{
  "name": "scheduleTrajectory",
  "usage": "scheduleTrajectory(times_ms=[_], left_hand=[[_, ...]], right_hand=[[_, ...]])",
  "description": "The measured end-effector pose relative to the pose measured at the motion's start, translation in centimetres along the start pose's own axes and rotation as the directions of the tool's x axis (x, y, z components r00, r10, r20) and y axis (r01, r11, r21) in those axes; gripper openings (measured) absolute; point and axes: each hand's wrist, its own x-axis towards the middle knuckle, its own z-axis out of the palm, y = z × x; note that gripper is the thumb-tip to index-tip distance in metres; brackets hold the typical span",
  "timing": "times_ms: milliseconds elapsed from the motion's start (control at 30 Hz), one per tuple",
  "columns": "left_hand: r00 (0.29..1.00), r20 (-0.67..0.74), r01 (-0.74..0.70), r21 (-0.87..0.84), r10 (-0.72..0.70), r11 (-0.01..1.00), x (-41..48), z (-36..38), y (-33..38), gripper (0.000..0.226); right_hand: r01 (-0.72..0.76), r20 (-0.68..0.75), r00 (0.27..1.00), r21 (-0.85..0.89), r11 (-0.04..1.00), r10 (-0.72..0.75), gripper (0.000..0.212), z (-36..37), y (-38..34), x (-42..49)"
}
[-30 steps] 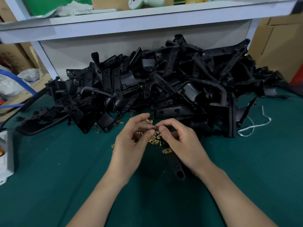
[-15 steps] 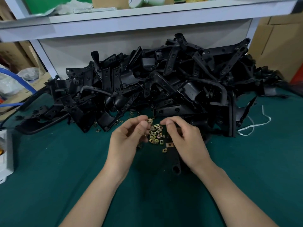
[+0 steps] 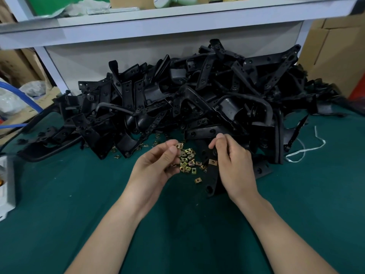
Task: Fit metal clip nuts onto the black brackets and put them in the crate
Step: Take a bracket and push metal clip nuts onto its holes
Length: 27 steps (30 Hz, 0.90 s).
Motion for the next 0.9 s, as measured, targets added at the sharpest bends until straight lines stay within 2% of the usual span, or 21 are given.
scheduleTrajectory(times_ms=[100,200,300,567,767,900], left_hand=[[0.999,0.034,-0.007,0.207,0.0,0.978,-0.3,0.4,-0.6,0.026],[0.995,0.091,0.0,0.291,-0.028,0.957,-0.6,0.9,-1.0,0.018],[0.99,0.121,0.036,0.295,-0.075,0.955,-1.0,1.5,-1.6,0.019],[0.98,0.129,0.121,0.217,-0.152,0.969,-1.2,2.3,-2.3,0.017],[0.988,0.111,0.067,0.322,-0.107,0.945,-1.3,2.2,-2.4,0.016],[0.999,0.04,0.012,0.368,-0.029,0.93,-1.9,3.3,-3.1,0.014]], right_hand=[[-0.023,-0.043,0.999,-0.05,0.998,0.021,0.037,-0.1,0.1,0.3],[-0.066,-0.089,0.994,-0.095,0.993,0.057,0.038,-0.2,0.4,0.4],[-0.082,-0.136,0.989,-0.131,0.988,0.064,0.038,-0.3,0.5,0.5],[-0.041,-0.139,0.99,-0.18,0.983,0.016,0.045,-0.1,0.7,0.5],[-0.035,-0.138,0.99,-0.239,0.97,0.001,0.045,0.1,0.8,0.4],[-0.052,-0.157,0.987,-0.247,0.968,0.013,0.05,0.0,0.8,0.4]])
